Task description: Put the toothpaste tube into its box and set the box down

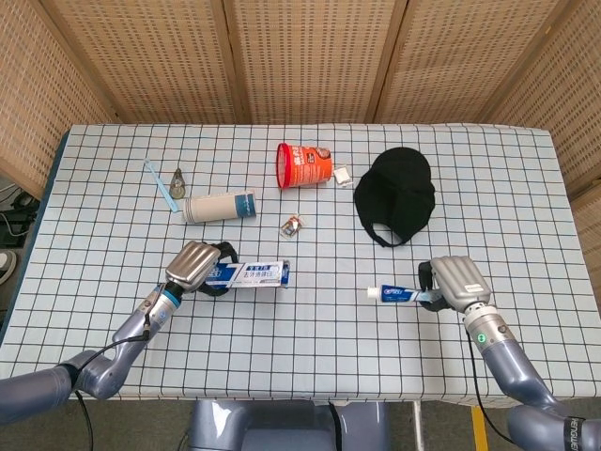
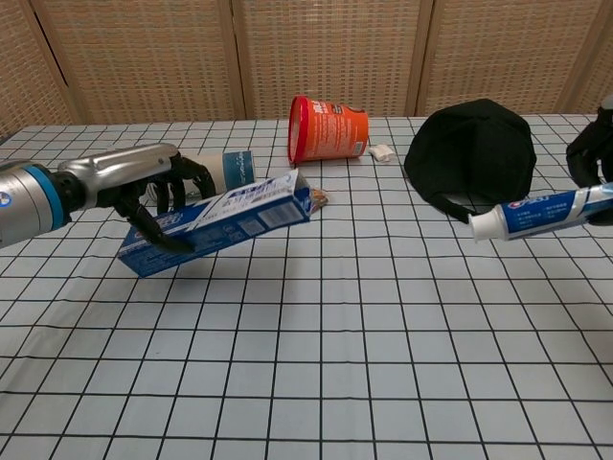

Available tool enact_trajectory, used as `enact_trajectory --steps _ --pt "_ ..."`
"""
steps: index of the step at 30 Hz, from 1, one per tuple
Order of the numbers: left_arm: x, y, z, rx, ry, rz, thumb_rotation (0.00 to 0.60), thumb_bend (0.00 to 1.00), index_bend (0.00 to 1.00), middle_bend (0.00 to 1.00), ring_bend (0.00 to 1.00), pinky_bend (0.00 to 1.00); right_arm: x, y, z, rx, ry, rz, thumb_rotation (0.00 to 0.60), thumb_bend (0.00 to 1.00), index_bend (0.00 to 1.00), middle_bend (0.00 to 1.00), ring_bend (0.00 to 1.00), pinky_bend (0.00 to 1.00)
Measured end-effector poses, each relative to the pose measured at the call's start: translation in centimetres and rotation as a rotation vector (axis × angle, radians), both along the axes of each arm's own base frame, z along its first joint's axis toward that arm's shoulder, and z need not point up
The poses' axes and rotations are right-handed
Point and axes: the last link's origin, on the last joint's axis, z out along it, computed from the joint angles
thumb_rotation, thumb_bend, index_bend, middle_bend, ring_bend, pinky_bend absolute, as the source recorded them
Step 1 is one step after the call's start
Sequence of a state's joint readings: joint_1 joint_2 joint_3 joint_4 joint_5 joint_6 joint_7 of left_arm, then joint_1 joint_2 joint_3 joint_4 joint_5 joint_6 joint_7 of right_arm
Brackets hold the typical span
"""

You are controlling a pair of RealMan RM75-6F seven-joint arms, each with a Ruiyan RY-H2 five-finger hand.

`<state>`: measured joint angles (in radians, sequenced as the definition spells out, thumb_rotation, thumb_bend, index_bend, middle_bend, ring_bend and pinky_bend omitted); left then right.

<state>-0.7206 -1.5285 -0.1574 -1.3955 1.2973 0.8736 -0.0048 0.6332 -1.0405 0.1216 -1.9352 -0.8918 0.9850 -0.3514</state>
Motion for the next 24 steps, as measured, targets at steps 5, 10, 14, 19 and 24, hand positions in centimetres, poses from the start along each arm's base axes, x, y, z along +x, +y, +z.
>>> enact_trajectory --steps 5,10,14,19,24 --pt "1.4 0.2 1.1 -0.033 -0.235 0.057 0.600 0.22 0.48 0.36 0.48 0.48 2.5 -0.3 1.9 -0.037 0.014 0.050 0.600 0.75 0.70 0.66 0.57 0.55" --pt "2.6 0.2 1.4 -0.078 -0.397 0.102 0.600 0.22 0.48 0.36 0.48 0.48 4.9 -0.9 3.9 -0.080 0.031 0.079 0.600 0.75 0.70 0.66 0.57 0.55" --pt "3.1 0.2 0.9 -0.099 -0.443 0.109 0.600 0.22 0.48 0.36 0.48 0.48 6.6 -1.3 5.2 -0.104 0.038 0.103 0.600 0.75 0.70 0.66 0.57 0.55" --pt "3.3 0.6 0.2 -0.101 -0.447 0.104 0.600 0.22 0.48 0.36 0.48 0.48 8.9 -1.8 7.4 -0.151 0.067 0.143 0.600 0.75 0.70 0.66 0.57 0.55" --pt "3.5 1.0 -0.2 -0.097 -0.438 0.099 0.600 0.22 0.48 0.36 0.48 0.48 11.1 -2.0 9.1 -0.180 0.085 0.182 0.600 0.74 0.70 0.66 0.57 0.56"
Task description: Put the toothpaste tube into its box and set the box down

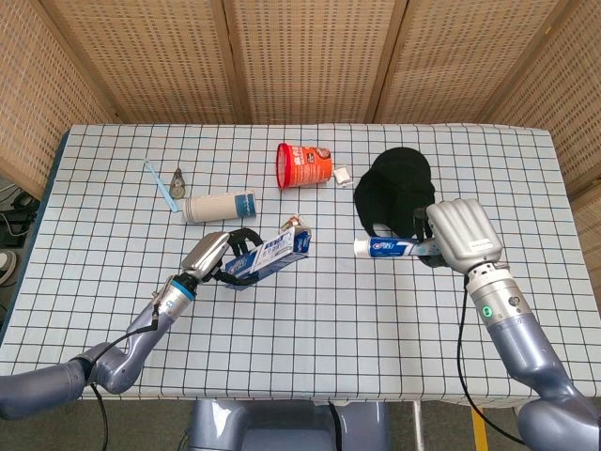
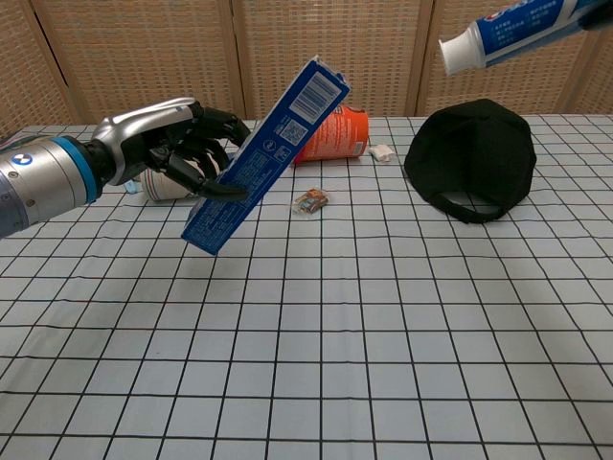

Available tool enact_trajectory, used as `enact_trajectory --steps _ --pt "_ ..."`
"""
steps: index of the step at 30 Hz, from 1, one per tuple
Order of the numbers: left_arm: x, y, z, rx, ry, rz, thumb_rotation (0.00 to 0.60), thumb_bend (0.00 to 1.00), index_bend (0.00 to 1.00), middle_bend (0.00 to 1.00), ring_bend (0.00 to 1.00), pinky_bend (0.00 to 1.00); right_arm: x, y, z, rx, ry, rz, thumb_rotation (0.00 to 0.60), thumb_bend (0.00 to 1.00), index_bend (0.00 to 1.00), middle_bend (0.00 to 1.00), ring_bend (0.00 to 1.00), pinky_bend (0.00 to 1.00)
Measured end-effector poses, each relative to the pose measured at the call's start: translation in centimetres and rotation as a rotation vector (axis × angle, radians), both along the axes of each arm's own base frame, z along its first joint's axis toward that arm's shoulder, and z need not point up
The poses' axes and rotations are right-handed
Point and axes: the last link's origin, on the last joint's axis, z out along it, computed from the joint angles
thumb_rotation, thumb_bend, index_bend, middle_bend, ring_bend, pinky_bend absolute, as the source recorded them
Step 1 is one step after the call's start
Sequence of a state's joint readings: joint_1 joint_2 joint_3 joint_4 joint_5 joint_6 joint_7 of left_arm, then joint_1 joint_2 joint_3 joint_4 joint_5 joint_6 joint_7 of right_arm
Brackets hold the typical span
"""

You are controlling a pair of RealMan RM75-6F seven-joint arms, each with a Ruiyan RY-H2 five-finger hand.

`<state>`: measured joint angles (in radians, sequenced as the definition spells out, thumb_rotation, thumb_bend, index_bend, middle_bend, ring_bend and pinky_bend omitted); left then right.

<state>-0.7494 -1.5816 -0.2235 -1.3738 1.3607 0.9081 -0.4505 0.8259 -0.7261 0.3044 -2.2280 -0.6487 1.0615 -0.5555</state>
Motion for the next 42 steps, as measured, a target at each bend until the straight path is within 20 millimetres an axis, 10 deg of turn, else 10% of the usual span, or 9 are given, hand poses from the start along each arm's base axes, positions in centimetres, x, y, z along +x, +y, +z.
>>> enact_trajectory --steps 16,42 --pt "2.2 -0.6 -0.5 0.010 0.019 -0.070 0.600 0.22 0.48 0.36 0.48 0.48 3.9 0.4 -0.3 -0.034 0.130 0.129 0.600 0.73 0.70 0.66 0.57 0.56" --pt "4.6 -0.4 -0.4 0.025 0.048 -0.140 0.600 0.22 0.48 0.36 0.48 0.48 3.7 0.8 -2.0 -0.039 0.217 0.161 0.600 0.72 0.71 0.66 0.57 0.56"
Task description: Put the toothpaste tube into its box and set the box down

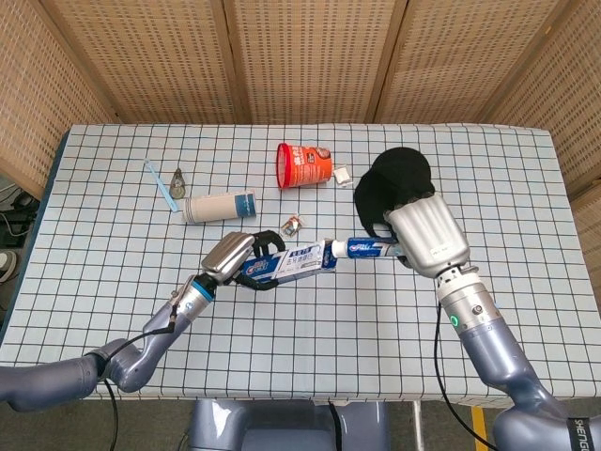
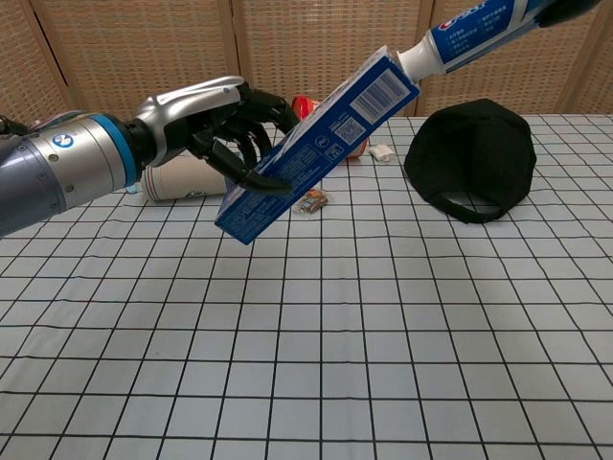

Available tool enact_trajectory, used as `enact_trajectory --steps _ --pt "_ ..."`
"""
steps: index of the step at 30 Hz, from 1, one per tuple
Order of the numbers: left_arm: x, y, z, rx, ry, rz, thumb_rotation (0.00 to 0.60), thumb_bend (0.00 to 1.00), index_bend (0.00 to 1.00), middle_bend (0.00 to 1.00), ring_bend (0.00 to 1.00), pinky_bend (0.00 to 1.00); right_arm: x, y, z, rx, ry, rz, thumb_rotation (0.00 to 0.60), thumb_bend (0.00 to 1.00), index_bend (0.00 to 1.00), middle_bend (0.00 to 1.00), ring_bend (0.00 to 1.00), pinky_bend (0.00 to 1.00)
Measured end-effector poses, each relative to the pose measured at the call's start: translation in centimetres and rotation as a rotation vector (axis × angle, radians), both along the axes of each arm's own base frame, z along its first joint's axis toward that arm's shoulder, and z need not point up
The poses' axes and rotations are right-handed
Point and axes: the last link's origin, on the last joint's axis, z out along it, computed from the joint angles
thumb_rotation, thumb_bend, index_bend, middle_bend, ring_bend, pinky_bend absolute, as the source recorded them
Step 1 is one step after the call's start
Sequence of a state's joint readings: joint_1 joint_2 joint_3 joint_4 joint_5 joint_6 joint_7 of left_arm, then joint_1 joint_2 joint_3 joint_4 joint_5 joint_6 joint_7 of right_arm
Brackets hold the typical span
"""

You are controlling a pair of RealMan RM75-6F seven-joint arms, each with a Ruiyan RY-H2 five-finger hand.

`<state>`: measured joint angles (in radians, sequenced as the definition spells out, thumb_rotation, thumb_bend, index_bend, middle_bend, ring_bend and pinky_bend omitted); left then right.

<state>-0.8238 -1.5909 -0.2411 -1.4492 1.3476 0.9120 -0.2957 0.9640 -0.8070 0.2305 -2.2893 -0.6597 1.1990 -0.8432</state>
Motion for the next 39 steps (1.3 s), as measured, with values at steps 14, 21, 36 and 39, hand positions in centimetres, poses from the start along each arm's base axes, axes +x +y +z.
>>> enact_trajectory --steps 14,21,36,39 --pt "2.3 -0.1 0.1 0.014 0.013 -0.022 0.600 0.22 0.48 0.36 0.48 0.48 0.4 0.6 -0.5 -0.017 0.069 0.057 0.600 0.72 0.71 0.67 0.57 0.56" --pt "3.2 -0.2 0.0 0.007 -0.012 -0.020 0.600 0.22 0.49 0.36 0.48 0.48 0.9 1.4 -1.3 -0.015 0.135 0.116 0.600 0.72 0.71 0.67 0.57 0.56" --pt "3.9 -0.6 -0.3 -0.031 -0.081 0.012 0.600 0.22 0.50 0.37 0.48 0.48 2.4 2.3 -2.8 -0.034 0.185 0.209 0.600 0.44 0.38 0.33 0.37 0.52" --pt "3.9 -0.5 -0.4 -0.041 -0.097 0.022 0.600 0.22 0.51 0.38 0.48 0.48 2.7 2.6 -2.8 -0.052 0.195 0.243 0.600 0.35 0.17 0.09 0.15 0.32"
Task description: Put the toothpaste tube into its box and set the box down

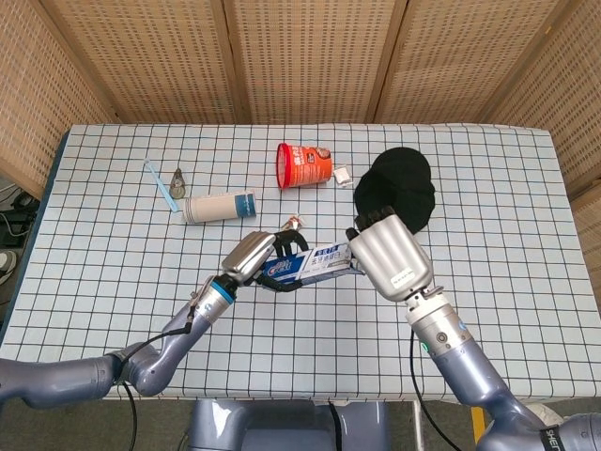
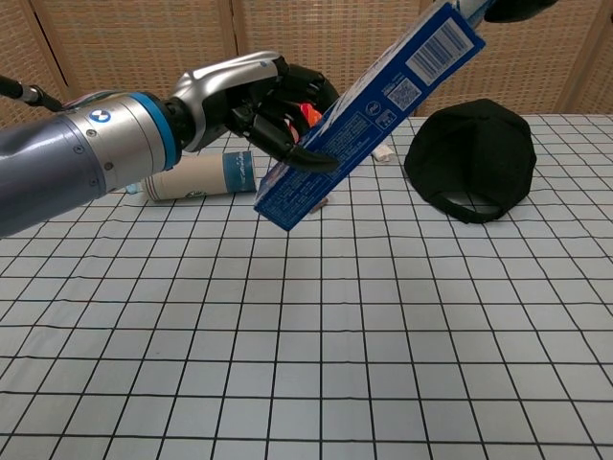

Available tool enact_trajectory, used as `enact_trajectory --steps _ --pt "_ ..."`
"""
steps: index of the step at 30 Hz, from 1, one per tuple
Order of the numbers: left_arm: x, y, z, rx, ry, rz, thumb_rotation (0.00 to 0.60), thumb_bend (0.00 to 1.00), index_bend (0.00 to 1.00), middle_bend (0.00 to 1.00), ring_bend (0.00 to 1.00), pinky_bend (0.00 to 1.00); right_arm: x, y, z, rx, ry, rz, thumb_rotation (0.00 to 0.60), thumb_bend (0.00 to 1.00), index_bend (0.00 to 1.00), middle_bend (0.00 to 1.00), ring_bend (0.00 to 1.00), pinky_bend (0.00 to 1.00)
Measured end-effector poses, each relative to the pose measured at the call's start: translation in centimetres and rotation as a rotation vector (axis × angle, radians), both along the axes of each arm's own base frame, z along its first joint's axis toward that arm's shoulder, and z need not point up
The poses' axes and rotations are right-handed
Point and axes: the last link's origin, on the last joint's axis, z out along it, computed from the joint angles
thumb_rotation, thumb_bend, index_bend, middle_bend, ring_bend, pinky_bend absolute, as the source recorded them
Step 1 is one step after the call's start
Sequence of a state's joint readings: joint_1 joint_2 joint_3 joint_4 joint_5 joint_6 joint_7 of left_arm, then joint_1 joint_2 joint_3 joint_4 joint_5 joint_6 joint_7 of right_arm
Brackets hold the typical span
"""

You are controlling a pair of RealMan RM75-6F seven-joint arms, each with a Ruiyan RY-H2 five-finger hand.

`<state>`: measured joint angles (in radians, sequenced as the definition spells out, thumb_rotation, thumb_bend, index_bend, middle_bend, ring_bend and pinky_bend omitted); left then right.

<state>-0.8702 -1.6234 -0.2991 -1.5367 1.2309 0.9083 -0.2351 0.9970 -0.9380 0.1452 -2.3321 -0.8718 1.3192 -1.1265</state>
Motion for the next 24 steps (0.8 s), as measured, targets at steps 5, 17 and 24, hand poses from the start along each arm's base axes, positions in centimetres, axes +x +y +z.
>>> enact_trajectory --steps 5,17,24 --pt "0.2 0.1 -0.2 -0.006 -0.018 0.006 0.600 0.22 0.52 0.39 0.48 0.48 0.4 0.5 0.2 -0.031 0.022 0.061 0.600 0.29 0.03 0.00 0.02 0.15" --pt "0.5 -0.3 -1.0 -0.044 -0.149 0.044 0.600 0.22 0.54 0.40 0.48 0.47 0.5 0.6 4.1 -0.307 0.063 0.195 0.600 0.29 0.00 0.00 0.00 0.00" --pt "0.1 -0.3 -0.4 -0.023 -0.221 0.049 0.600 0.22 0.54 0.40 0.48 0.47 -3.2 -2.1 6.8 -0.436 0.085 0.040 0.600 0.29 0.00 0.00 0.00 0.00"
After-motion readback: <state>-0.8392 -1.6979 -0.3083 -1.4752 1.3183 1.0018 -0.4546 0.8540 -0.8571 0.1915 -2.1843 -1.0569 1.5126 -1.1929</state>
